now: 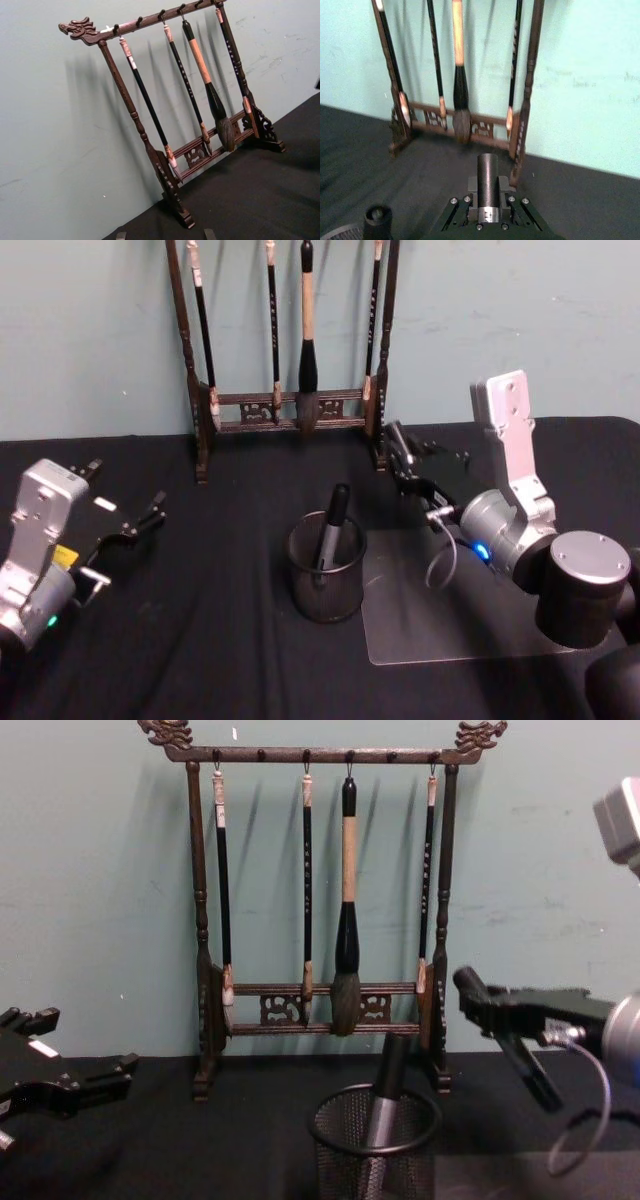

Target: Pick up the water-based marker from the table and place it into the pen holder.

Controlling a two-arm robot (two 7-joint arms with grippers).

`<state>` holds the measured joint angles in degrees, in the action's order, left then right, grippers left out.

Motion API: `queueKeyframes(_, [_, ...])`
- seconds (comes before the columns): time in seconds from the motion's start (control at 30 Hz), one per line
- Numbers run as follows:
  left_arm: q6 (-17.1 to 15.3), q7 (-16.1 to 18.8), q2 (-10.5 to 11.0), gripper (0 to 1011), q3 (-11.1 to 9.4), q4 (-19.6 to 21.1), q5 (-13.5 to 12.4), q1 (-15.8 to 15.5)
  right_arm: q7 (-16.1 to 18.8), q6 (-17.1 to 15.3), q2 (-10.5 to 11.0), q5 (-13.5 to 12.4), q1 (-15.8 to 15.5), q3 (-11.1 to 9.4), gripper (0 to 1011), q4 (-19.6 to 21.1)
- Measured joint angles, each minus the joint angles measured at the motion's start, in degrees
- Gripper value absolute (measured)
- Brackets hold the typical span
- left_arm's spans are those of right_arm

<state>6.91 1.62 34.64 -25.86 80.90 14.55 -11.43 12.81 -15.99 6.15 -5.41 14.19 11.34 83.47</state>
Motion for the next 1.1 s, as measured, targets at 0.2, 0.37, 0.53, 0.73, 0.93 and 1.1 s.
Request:
queueKeyframes(0.2, [0.0, 0.0, 0.0, 1001, 0.0, 0.0, 0.0, 0.0, 2.0, 5.3, -0.4, -2.6, 2.2, 0.8, 237, -1.2])
queueKeyframes(0.37, [0.0, 0.0, 0.0, 1001, 0.0, 0.0, 0.0, 0.0, 5.5, 10.2, -0.3, -5.1, 4.1, 2.8, 237, -1.9])
queueKeyframes(0.53, [0.0, 0.0, 0.0, 1002, 0.0, 0.0, 0.0, 0.0, 7.1, 11.3, -0.4, -6.2, 4.7, 3.9, 237, -2.3])
queueKeyframes(0.73, [0.0, 0.0, 0.0, 1001, 0.0, 0.0, 0.0, 0.0, 9.0, 11.6, -0.4, -8.2, 5.0, 5.3, 237, -2.8])
queueKeyframes(0.93, [0.0, 0.0, 0.0, 1001, 0.0, 0.0, 0.0, 0.0, 10.9, 11.4, -0.1, -10.4, 5.0, 6.8, 237, -2.9])
queueKeyframes(1.1, [0.0, 0.0, 0.0, 1001, 0.0, 0.0, 0.0, 0.0, 12.3, 10.9, 0.6, -12.0, 4.7, 8.1, 237, -2.6])
